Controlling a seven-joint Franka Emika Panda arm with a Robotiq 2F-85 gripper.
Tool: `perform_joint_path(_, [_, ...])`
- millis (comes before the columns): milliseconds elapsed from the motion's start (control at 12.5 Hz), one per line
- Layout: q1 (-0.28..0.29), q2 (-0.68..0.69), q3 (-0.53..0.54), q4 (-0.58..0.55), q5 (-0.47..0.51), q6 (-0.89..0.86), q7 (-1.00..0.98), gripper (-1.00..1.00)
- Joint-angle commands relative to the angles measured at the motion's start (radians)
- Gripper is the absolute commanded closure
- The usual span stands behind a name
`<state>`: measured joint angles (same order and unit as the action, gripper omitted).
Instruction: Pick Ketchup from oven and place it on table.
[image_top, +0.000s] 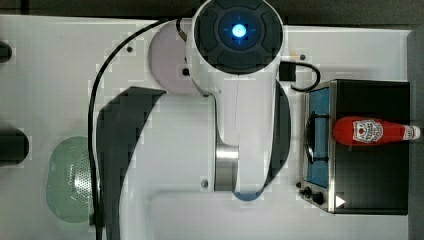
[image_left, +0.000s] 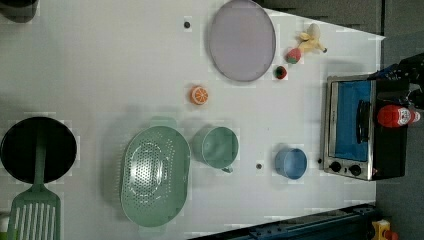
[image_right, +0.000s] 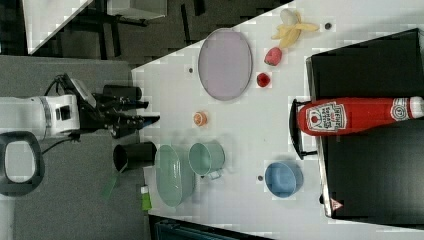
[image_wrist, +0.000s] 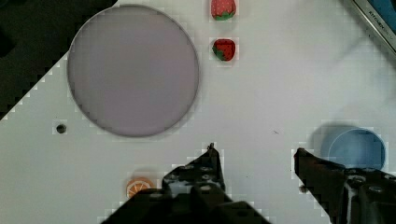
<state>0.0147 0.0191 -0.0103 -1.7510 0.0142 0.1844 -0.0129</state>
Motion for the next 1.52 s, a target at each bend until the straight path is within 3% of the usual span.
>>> perform_joint_path(80, [-0.028, -0.277, -0.048, -0.091, -0.021, -0.147, 0.051, -0.58])
perform_joint_path(240, [-0.029, -0.277, -0.052, -0.091, -0.021, -0.145, 0.051, -1.0])
perform_joint_path(480, [-0.043, -0.272, -0.091, -0.09, -0.022, -0.129, 0.051, -1.0])
perform_joint_path(880, [-0.091, -0.204, -0.27, -0.089, -0.022, -0.015, 0.05, -1.0])
perform_joint_path(1520, [-0.107, 0.038, -0.504, -0.048, -0.014, 0.209, 0.049, -1.0])
